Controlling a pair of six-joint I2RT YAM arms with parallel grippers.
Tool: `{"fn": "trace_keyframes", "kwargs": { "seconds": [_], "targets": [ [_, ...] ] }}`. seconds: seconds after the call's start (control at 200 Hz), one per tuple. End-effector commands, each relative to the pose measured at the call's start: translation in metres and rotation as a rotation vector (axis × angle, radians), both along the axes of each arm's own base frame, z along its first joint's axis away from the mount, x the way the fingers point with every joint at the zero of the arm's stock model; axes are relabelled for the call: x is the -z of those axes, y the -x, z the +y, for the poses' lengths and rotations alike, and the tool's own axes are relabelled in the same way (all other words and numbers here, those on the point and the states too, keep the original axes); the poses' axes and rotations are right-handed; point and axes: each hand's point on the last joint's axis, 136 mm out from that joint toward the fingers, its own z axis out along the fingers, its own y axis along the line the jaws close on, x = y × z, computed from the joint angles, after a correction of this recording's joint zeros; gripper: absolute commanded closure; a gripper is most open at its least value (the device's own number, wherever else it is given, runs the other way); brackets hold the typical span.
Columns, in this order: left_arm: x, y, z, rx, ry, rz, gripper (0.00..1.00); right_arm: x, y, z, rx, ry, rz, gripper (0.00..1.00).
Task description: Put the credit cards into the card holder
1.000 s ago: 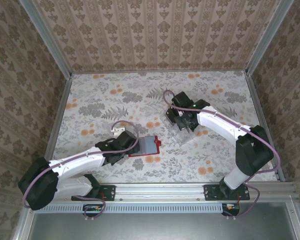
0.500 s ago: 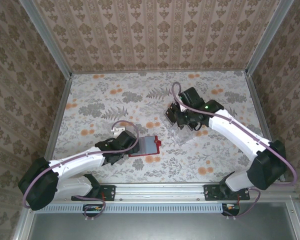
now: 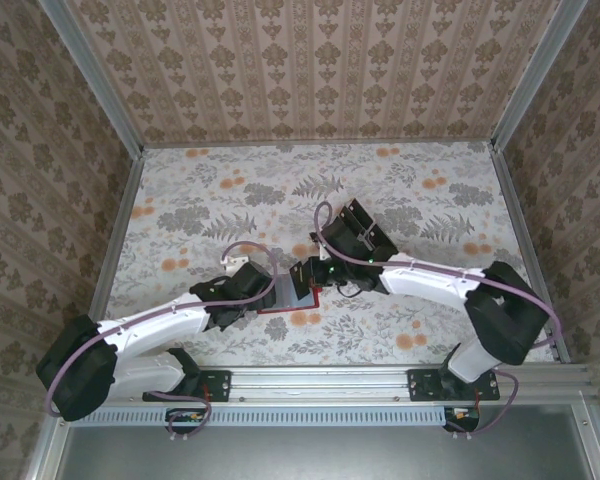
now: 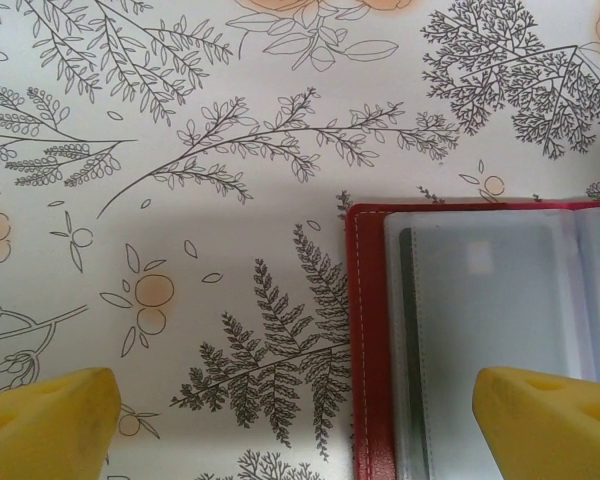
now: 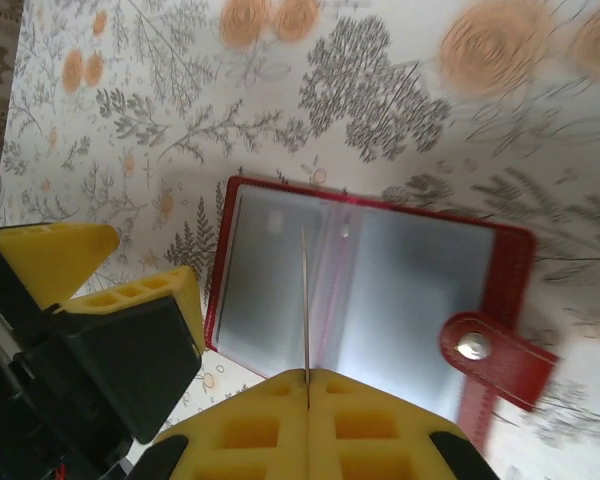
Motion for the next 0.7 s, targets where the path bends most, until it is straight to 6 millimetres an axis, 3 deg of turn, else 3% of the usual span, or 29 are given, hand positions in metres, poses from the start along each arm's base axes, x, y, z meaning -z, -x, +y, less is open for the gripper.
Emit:
{"fn": "trace_keyframes", "kwargs": {
  "seconds": [0.0,0.11,0.235,0.5,0.69],
  "targets": [
    [-0.003,0.0,0.008,-0.022,-0.022,-0.005,0.0,-0.002,-0.008,0.024,0.048,-0.132,0.019,1.0],
    [-0.001,0.0,0.009,-0.019,-0.029,0.0,0.0,0.019,-0.007,0.025,0.065,-0.123,0.043,1.0],
    [-0.002,0.0,0.007,-0.007,-0.029,0.002,0.0,0.037,-0.007,0.012,0.097,-0.069,0.045,1.0],
    [-0.006,-0.005,-0.01,0.053,-0.018,-0.003,0.0,0.051,-0.007,-0.001,0.118,-0.028,0.046,1.0],
    [0.002,-0.005,-0.018,0.076,-0.037,0.011,0.0,0.056,-0.006,-0.003,0.123,-0.022,0.057,1.0]
  ]
}}
